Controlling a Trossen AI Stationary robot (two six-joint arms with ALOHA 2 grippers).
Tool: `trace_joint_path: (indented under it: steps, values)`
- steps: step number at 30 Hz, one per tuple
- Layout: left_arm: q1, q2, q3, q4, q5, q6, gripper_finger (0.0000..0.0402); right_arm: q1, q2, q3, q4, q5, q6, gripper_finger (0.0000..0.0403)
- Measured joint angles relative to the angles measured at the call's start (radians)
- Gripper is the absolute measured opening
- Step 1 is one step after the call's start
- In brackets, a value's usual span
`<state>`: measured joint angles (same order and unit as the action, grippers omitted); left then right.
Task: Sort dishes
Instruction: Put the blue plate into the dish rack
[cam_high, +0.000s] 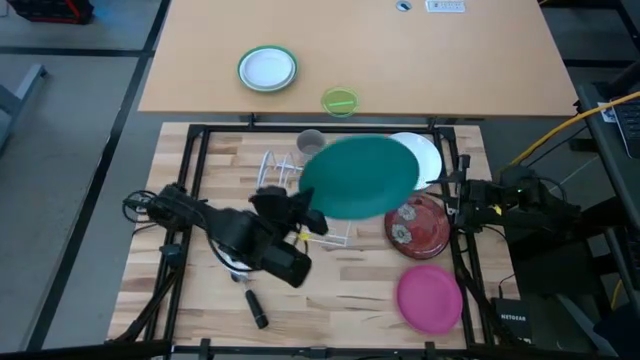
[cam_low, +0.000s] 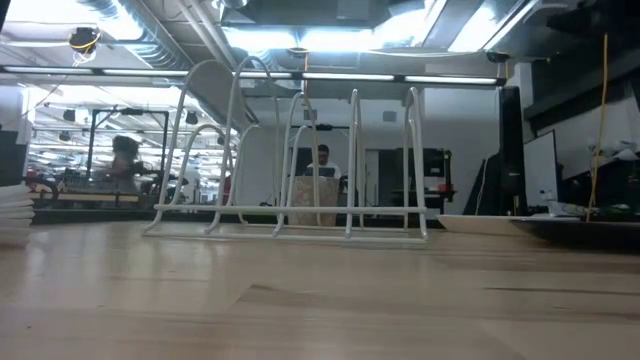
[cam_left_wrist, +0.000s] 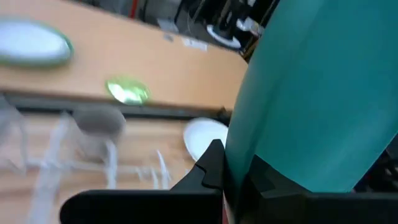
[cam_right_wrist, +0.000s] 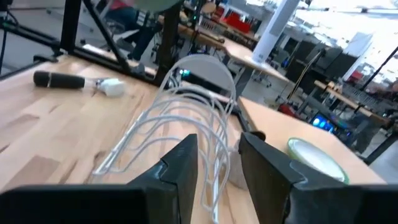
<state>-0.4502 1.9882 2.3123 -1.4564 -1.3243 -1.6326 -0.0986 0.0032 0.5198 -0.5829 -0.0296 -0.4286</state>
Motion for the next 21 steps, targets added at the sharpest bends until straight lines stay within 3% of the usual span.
trace_joint_path:
  steps: [6, 13, 17, 21]
  values:
    - [0.026, -0.064, 0.0, -0.114, -0.045, 0.078, 0.0, 0.0, 0.0, 0.0, -0.032, 0.01, 0.001, 0.0127]
    - [0.098, -0.101, -0.001, -0.115, -0.044, 0.231, 0.0, 0.0, 0.0, 0.0, -0.033, 0.01, 0.002, 0.0127]
    - [0.19, -0.108, -0.001, -0.114, 0.001, 0.227, 0.0, 0.0, 0.0, 0.0, -0.033, 0.011, 0.004, 0.0127]
    - [0.327, -0.117, -0.001, -0.085, 0.13, 0.315, 0.0, 0.0, 0.0, 0.0, -0.033, 0.011, 0.004, 0.0127]
